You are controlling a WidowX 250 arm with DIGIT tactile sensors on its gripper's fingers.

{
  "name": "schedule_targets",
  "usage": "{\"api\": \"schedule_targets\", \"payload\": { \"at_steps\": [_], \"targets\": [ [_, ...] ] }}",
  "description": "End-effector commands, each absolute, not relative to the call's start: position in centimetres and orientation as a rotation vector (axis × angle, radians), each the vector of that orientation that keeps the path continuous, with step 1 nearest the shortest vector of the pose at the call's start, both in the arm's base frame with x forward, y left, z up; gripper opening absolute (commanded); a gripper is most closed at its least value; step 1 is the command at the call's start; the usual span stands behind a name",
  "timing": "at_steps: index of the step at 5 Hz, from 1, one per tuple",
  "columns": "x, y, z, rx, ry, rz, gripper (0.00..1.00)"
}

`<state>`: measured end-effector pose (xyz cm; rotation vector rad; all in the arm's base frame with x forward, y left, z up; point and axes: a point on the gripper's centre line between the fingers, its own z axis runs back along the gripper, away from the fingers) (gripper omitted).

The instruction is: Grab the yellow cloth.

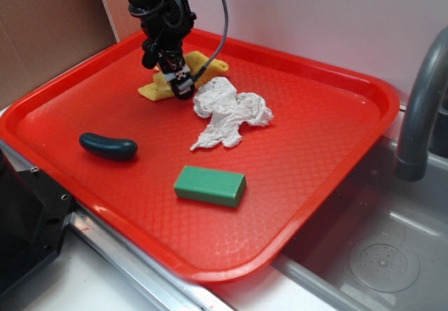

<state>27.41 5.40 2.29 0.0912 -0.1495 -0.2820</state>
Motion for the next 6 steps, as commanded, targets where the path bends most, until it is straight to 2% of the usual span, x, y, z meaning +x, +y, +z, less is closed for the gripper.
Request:
{"api": "schedule_targets", "payload": {
  "at_steps": [1, 2, 3, 4, 5, 6],
  "targets": [
    [26.7, 4.7, 8.4, 0.023, 0.019, -0.119, 0.00],
    [24.7, 2.7, 11.4, -0.072, 0.023, -0.102, 0.00],
    [22.0, 0.3, 14.6, -0.088, 0.003, -0.088, 0.00],
    [19.0, -2.2, 17.7, -0.076, -0.020, -0.056, 0.00],
    [17.3, -3.8, 18.5, -0.019, -0.027, -0.081, 0.00],
    [17.1, -3.4, 18.3, -0.055, -0.005, -0.051, 0.00]
  ]
}}
